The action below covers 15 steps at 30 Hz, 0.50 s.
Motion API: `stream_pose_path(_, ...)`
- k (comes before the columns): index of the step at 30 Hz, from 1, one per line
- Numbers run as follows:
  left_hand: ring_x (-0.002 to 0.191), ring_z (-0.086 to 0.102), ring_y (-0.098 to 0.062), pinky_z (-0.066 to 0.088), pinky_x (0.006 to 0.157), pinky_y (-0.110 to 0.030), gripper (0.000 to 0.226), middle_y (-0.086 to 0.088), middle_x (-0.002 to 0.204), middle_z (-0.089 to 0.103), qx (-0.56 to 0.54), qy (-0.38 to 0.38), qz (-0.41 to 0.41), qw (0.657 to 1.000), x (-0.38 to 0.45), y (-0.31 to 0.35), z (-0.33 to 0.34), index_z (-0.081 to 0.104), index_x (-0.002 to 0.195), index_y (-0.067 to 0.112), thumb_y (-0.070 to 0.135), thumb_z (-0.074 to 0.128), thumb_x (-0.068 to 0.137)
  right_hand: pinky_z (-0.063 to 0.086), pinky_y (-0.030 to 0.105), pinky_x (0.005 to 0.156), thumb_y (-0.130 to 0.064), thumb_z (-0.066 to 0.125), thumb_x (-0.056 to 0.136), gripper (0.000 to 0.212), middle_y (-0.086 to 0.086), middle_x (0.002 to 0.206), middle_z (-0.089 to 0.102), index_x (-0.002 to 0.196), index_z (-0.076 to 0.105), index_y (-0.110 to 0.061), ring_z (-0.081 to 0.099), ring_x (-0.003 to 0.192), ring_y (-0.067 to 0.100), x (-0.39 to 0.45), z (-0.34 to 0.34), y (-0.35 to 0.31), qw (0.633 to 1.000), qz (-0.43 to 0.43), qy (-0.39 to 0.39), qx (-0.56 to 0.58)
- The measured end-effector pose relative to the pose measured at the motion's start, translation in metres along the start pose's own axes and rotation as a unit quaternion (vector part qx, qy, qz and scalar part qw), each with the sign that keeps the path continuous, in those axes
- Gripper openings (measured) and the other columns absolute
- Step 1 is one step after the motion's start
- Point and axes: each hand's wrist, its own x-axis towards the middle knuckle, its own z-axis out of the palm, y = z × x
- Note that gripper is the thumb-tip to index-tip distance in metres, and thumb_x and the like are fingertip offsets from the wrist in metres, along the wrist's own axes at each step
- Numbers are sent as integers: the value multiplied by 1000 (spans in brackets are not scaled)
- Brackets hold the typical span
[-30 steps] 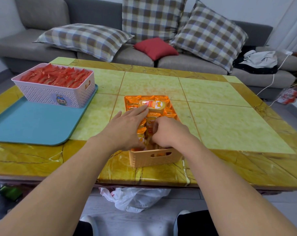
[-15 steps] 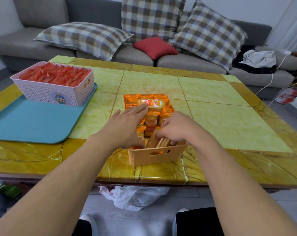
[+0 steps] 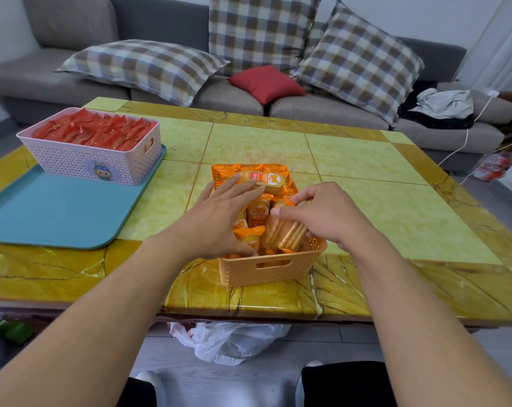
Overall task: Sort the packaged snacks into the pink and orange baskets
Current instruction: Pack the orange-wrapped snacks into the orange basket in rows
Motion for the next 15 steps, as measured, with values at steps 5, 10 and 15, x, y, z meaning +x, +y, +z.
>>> stream_pose_path(5, 154, -8, -9, -6, 125, -46, 105, 15, 165, 20, -49, 78, 17, 996, -5, -2, 3, 34, 153, 38, 86, 63, 64, 62, 45, 71, -69, 80, 65, 49, -8, 65, 73, 77, 71, -23, 71, 58, 13, -2, 2, -2, 999, -14, 48, -8)
stream_pose_path(10, 154, 7, -13, -1, 125, -48, 48, 12, 155, 41, -99, 106, 9, 989, -5, 11, 7, 65, 101, 37, 77, 61, 74, 59, 38, 62, -72, 79, 66, 57, -5, 60, 71, 74, 71, -16, 64, 49, 9, -3, 3, -5, 997, -34, 58, 30)
stream_pose_path(15, 155, 1, -12, 2, 124, -51, 15, 9, 158, 39, -176, 59, -18, 982, -5, 14, 8, 60, 89, 34, 46, 71, 89, 59, 41, 67, -80, 60, 75, 67, 1, 63, 73, 70, 72, -14, 67, 56, 15, -1, 1, -2, 995, -52, 23, 77)
